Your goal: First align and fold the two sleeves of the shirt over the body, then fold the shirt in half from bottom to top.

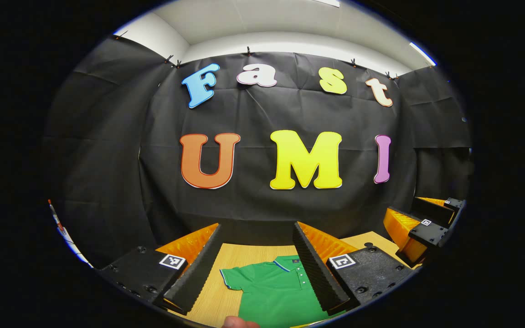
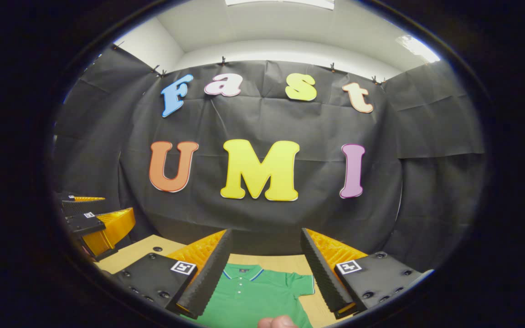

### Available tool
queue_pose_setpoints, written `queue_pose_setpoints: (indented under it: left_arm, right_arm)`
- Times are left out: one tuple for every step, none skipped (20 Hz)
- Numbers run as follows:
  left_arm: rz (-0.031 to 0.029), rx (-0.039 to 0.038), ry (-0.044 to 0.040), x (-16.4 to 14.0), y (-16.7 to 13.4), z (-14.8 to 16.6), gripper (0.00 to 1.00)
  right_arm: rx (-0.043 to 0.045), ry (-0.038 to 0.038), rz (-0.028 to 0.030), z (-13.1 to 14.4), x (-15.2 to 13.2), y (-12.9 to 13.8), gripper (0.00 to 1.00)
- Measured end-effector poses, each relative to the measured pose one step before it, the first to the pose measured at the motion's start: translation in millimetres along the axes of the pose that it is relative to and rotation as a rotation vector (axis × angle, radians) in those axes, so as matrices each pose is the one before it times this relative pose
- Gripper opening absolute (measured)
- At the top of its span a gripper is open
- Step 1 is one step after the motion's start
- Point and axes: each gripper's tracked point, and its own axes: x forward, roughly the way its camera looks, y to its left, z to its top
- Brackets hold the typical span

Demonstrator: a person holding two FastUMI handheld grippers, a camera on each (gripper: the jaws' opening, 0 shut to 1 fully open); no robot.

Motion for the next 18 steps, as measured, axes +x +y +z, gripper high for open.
queue_pose_setpoints:
  left_arm:
    - [0.00031, 0.00097, 0.00225, -0.11, 0.40, -0.17, 0.98]
    - [-0.00094, 0.00039, 0.00184, -0.54, -0.41, 0.11, 0.98]
    - [-0.00144, -0.00063, 0.00027, 0.09, -0.57, -0.39, 0.98]
    - [0.00022, 0.00087, 0.00072, 0.59, -0.10, 0.01, 0.98]
    - [0.00093, 0.00130, -0.00065, -0.33, 0.22, -0.29, 0.98]
    - [0.00000, 0.00067, -0.00066, 0.83, -0.22, 0.16, 0.98]
    - [-0.00003, 0.00090, 0.00002, -0.36, 0.06, -0.15, 0.98]
    - [0.00037, 0.00065, 0.00005, 0.59, 0.01, 0.35, 0.98]
    - [0.00132, -0.00127, 0.00044, -0.32, -0.08, -0.67, 0.98]
    - [0.00183, -0.00132, 0.00089, 0.48, 0.12, 0.29, 0.98]
    - [0.00251, -0.00032, 0.00129, -0.35, 0.37, -0.52, 0.98]
    - [0.00424, 0.00031, 0.00223, 0.30, 0.50, -0.01, 0.98]
    - [0.00205, -0.00065, 0.00137, 0.11, 0.11, -0.69, 0.98]
    - [0.00052, -0.00306, 0.00166, 0.14, -0.31, -0.67, 0.98]
    - [0.00131, -0.00374, 0.00172, -0.61, -0.13, -0.60, 0.98]
    - [0.00079, -0.00179, 0.00198, 0.41, -0.50, -1.13, 0.98]
    - [0.00286, 0.00027, 0.00576, 0.60, 0.67, -1.42, 0.98]
    - [0.00129, -0.00177, 0.00926, -0.66, 0.18, -2.73, 0.98]
  right_arm:
    - [0.00061, 0.00068, -0.00032, -0.54, 0.09, -0.51, 0.95]
    - [0.00186, 0.00152, 0.00143, 0.33, 0.94, 0.52, 0.95]
    - [0.00050, 0.00106, 0.00176, -1.11, 1.22, 0.22, 0.95]
    - [-0.00051, 0.00073, 0.00300, 0.76, 0.80, -0.11, 0.90]
    - [-0.00134, 0.00044, 0.00245, -0.27, -0.42, 0.50, 0.90]
    - [-0.00089, -0.00048, 0.00180, 0.68, 0.98, -0.53, 0.90]
    - [-0.00018, 0.00067, 0.00018, -0.19, 0.14, -0.08, 0.90]
    - [0.00159, 0.00021, 0.00058, 0.04, 0.89, -0.28, 0.95]
    - [-0.00034, 0.00195, -0.00021, -0.03, 0.24, -0.10, 0.95]
    - [0.00087, 0.00422, 0.00071, 0.09, 1.32, -0.20, 0.95]
    - [0.00168, 0.00371, 0.00174, -1.52, 1.83, -0.20, 0.90]
    - [0.00176, 0.00308, 0.00147, 0.36, 1.41, -0.84, 0.95]
    - [0.00075, 0.00237, 0.00169, -0.48, 0.85, -0.77, 0.90]
    - [0.00245, 0.01005, 0.00047, -2.40, 1.15, -1.26, 0.90]
    - [0.00538, 0.01353, 0.00200, -5.07, 1.75, -1.75, 0.95]
    - [0.00347, 0.01390, -0.00024, -3.78, 2.72, -2.51, 0.95]
    - [-0.00202, 0.01585, -0.00125, -6.87, 2.99, -3.31, 0.95]
    - [-0.00635, 0.01968, -0.00047, -6.09, 1.62, -4.46, 0.95]
